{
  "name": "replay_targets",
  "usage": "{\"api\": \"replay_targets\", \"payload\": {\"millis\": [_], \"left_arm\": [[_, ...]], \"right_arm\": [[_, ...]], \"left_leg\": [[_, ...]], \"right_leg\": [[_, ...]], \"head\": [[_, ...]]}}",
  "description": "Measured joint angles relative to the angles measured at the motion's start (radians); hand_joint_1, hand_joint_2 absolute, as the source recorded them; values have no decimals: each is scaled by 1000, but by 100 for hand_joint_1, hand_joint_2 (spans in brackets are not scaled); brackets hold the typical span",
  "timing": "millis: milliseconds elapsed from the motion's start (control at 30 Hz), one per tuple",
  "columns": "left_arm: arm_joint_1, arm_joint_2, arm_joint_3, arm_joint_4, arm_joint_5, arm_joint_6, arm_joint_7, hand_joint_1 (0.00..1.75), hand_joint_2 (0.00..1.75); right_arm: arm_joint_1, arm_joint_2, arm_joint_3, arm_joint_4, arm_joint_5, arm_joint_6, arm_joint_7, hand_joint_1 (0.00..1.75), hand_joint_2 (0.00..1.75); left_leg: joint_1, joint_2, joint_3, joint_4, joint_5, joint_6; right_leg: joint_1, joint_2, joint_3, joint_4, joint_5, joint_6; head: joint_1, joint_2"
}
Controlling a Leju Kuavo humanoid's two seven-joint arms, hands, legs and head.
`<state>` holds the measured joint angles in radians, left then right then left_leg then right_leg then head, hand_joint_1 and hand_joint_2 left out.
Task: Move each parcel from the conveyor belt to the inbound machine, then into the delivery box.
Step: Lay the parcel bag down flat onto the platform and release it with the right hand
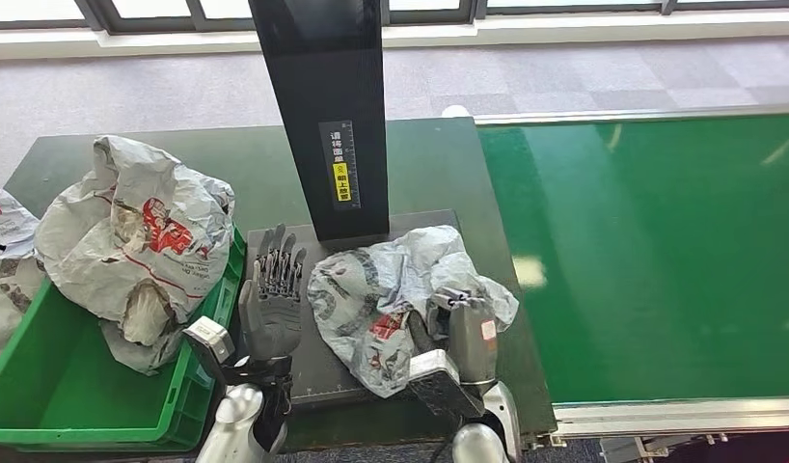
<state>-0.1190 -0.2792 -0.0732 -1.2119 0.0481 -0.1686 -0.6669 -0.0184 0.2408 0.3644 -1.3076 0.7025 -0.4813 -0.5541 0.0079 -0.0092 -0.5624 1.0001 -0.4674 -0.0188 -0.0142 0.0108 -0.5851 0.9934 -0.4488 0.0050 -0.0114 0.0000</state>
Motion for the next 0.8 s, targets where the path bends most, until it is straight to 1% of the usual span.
{"api": "replay_targets", "payload": {"millis": [133, 300, 600, 733, 800], "left_arm": [[0, 0, 0, 2, -13, 0, 1, 0, 0], [0, 1, 0, 5, -16, 0, 3, 0, 0], [-1, 1, 0, 16, -28, 0, -1, 0, 0], [-1, 1, 0, 13, -28, 0, -1, 0, 0], [0, 1, 0, 9, -28, 1, -1, 0, 0]], "right_arm": [[-16, 6, -22, 137, 58, 46, 25, 175, 175], [-18, 11, -43, 222, 79, 72, 29, 175, 175], [-20, 14, -52, 264, 89, 93, 28, 175, 175], [-20, 14, -52, 265, 89, 102, 26, 168, 175], [-20, 14, -52, 265, 86, 104, 24, 168, 175]], "left_leg": [[0, -1, 0, 0, 0, 0], [0, -1, -1, 0, 0, 0], [0, 0, 0, 0, 0, 0], [0, 0, -1, 0, 0, 0], [0, 0, -1, 0, 0, 0]], "right_leg": [[0, -1, 0, 0, 0, 0], [0, -1, -1, 0, 0, 0], [0, -1, -1, 0, 0, 0], [0, -1, -1, 0, 0, 0], [0, -1, -1, 0, 0, 0]], "head": [[0, 0], [0, 0], [0, 0], [0, 0], [0, 0]]}}
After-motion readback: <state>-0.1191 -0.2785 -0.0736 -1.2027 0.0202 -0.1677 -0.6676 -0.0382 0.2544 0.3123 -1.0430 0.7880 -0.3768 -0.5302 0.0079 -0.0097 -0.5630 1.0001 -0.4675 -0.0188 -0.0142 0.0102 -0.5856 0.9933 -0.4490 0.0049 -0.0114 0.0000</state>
